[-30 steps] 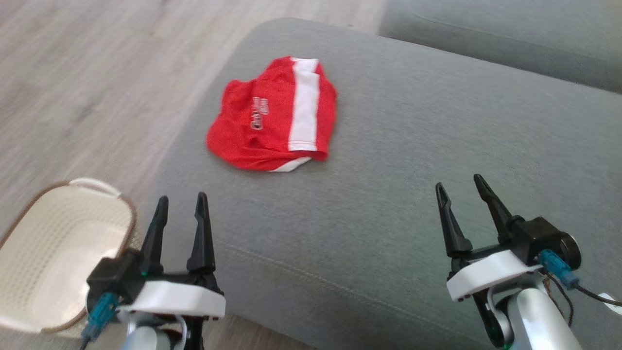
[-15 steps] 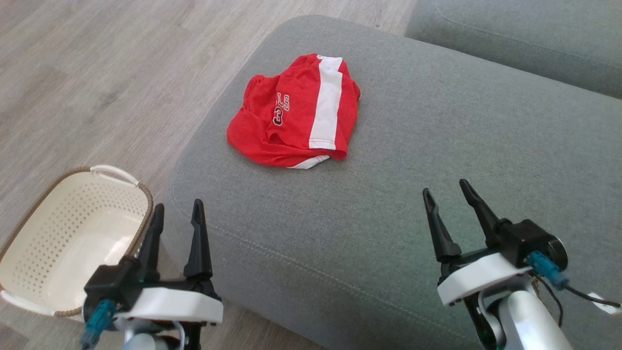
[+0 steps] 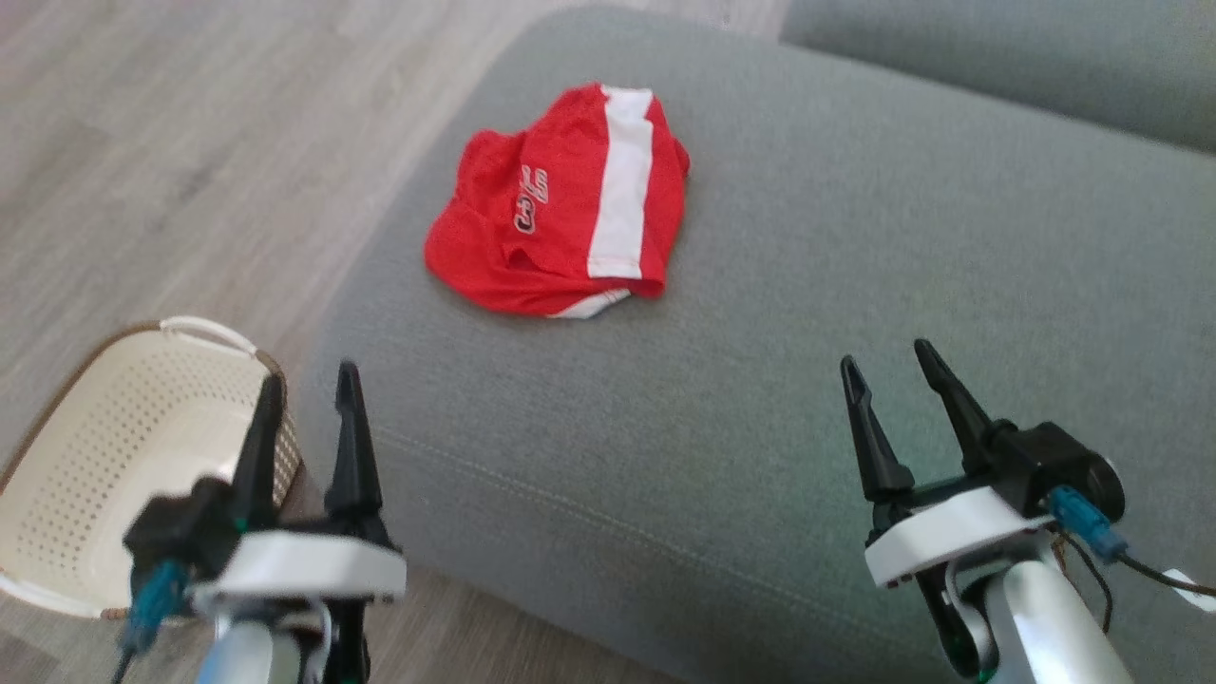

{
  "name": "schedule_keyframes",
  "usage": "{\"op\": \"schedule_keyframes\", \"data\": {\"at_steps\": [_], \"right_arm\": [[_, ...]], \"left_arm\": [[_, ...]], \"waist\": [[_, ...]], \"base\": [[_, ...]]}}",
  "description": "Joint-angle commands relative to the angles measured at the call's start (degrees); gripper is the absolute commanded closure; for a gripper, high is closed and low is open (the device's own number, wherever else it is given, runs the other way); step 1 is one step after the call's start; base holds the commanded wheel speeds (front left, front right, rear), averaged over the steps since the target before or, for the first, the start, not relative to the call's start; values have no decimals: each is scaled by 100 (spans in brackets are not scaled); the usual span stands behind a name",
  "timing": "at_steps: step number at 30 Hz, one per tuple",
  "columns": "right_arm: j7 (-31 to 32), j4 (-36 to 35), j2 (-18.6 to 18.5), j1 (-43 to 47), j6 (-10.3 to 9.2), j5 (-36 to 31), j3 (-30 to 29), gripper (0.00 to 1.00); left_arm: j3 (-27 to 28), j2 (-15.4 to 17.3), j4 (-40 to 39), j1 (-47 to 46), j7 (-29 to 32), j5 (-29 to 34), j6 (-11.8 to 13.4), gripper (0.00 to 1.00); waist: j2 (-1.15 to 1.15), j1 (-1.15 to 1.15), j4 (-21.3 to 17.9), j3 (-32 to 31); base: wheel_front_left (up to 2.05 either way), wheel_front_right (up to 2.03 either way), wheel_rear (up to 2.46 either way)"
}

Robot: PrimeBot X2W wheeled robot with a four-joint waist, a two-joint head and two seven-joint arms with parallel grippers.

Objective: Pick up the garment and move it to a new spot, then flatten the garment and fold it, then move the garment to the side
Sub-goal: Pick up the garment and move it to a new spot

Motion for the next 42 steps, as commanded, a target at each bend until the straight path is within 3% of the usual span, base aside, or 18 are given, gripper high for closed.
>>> {"op": "schedule_keyframes", "data": {"at_steps": [1, 11, 14, 17, 27, 36, 37, 39, 42], "right_arm": [[-53, -254, -17, -254, -1, -78, 109, 0], [34, -761, -368, -648, -1, -313, 149, 0], [146, -1035, -461, -754, -1, -372, 124, 0], [295, -1394, -557, -873, -1, -428, 124, 0], [468, -1954, -591, -1043, -1, -476, 139, 0], [406, -2020, -532, -1090, -1, -480, 69, 0], [395, -2008, -524, -1095, -1, -481, 65, 0], [373, -1974, -506, -1101, -1, -485, 64, 0], [331, -1897, -475, -1091, -1, -482, 39, 0]], "left_arm": [[240, 12, -100, -530, -31, 24, -107, 0], [765, 124, 1169, -2032, -31, -59, -806, 0], [817, 314, 1835, -2747, 26, -213, -979, 0], [789, 576, 2713, -3683, 458, -527, -1161, 0], [642, 1037, 4644, -5289, 1476, -859, -1237, 0], [547, 1160, 5853, -5893, 1808, -780, -978, 0], [545, 1159, 5953, -5926, 1832, -795, -984, 8], [524, 1162, 6106, -5986, 1831, -809, -1015, 100], [482, 1159, 6219, -6031, 1670, -822, -1085, 100]], "waist": [[0, 0, -153, 305], [0, 0, -664, 1412], [0, 0, -833, 1723], [0, 0, -1044, 2041], [0, 0, -1547, 2445], [0, 0, -1786, 2590], [0, 0, -1797, 2592], [0, 0, -1810, 2584], [0, 0, -1796, 2508]], "base": [[0, 0, 0], [0, 0, 0], [0, 0, 0], [0, 0, 0], [0, 0, 0], [0, 0, 0], [0, 0, 0], [0, 0, 0], [0, 0, 0]]}}
